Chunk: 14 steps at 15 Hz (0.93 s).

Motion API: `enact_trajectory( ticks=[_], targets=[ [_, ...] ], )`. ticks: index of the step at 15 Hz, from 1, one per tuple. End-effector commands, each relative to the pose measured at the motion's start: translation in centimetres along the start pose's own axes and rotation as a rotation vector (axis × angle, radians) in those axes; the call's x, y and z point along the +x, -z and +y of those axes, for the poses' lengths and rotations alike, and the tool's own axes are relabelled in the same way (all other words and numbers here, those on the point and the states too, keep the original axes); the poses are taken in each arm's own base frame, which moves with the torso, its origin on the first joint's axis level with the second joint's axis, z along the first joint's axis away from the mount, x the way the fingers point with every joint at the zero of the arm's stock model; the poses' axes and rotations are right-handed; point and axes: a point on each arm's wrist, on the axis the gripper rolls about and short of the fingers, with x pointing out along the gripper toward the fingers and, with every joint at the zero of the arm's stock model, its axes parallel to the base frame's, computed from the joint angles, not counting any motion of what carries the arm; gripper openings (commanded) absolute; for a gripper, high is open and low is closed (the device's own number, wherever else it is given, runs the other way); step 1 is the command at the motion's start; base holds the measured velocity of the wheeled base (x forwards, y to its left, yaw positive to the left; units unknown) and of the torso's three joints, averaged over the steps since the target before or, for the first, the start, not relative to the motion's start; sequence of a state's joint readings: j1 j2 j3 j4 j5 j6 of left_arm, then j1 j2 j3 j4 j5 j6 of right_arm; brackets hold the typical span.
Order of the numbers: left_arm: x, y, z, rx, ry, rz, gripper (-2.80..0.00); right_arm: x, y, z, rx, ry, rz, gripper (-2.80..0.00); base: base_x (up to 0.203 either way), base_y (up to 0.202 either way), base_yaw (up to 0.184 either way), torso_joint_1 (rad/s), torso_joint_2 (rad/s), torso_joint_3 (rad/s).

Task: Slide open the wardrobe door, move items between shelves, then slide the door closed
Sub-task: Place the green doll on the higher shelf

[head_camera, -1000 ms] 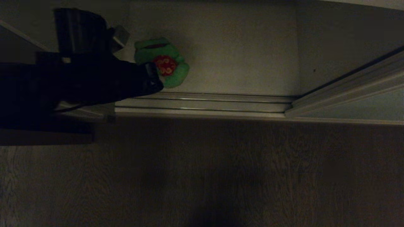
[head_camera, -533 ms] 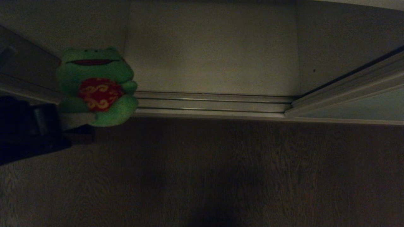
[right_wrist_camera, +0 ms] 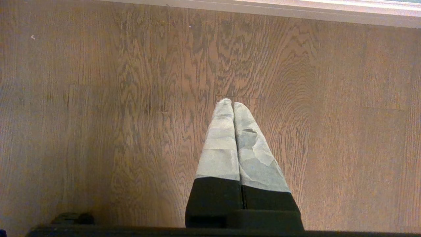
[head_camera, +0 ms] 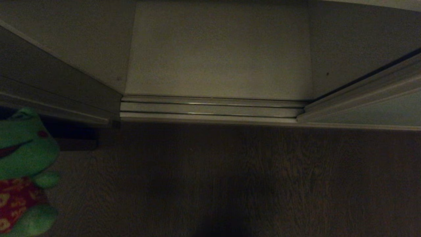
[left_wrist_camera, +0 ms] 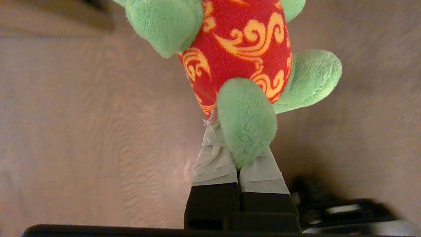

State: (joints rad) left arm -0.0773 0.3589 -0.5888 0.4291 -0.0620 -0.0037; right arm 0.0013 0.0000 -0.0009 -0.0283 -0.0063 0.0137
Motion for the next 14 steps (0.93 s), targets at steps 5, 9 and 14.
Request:
enact_trajectory(
  ticks=[5,9,14],
  targets=[
    [-0.3,9.9,-0.4,0.025,-0.053,-0.030,-2.80,0.0,0.0,0.0,0.000,0.000,-0.003,-2.80,0.000,0.000,0.000,0.000,0.00,0.000],
    [1.7,11.3,-0.1,0.017,-0.070,-0.083,-2.80,0.0,0.0,0.0,0.000,0.000,-0.003,-2.80,0.000,0.000,0.000,0.000,0.00,0.000],
    [2.8,11.8,0.1,0.117,-0.089,-0.208,-2.80,0.0,0.0,0.0,0.000,-0.001,-0.005,-2.80,0.000,0.000,0.000,0.000,0.00,0.000]
  ],
)
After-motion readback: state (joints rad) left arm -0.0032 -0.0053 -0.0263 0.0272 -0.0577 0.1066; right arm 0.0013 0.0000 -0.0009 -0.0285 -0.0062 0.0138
